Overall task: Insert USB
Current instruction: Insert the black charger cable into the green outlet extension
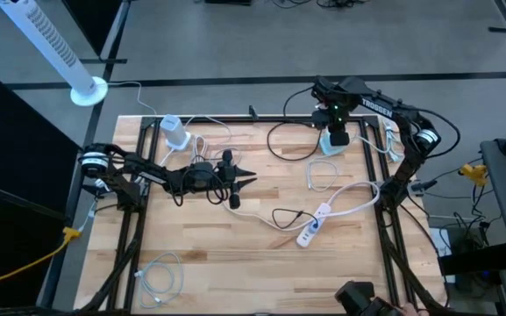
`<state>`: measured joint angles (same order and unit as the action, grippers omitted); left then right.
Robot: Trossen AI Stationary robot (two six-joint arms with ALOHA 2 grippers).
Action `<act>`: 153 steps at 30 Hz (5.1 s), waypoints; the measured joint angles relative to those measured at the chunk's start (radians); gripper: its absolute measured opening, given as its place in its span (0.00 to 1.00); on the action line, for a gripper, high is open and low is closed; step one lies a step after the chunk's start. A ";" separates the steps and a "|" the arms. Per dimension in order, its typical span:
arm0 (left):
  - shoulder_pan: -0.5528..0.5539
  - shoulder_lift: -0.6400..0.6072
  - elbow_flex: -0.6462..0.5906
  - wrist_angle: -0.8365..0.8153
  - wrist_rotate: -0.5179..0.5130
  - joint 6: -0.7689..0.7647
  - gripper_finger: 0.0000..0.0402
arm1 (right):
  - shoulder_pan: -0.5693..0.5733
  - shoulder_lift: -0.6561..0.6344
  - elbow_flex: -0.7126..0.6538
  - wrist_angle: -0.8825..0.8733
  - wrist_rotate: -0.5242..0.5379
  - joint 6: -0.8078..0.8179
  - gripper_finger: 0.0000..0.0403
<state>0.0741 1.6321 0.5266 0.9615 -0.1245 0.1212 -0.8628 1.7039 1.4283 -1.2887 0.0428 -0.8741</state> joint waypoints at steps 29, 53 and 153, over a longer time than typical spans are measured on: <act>0.008 0.007 0.000 0.106 -0.051 0.025 0.17 | 0.194 -0.234 -0.066 0.382 -0.393 0.318 0.05; 0.009 0.065 0.185 0.286 0.108 -0.074 0.47 | 0.666 -0.288 -0.059 0.800 -0.378 0.482 0.05; -0.059 0.043 -0.084 0.358 -0.257 0.000 0.00 | 0.069 -0.062 -0.035 0.023 0.060 -0.107 0.05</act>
<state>0.0147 1.6749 0.4421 1.3194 -0.3818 0.1215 -0.7940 1.6422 1.3935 -1.2661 0.1026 -0.9808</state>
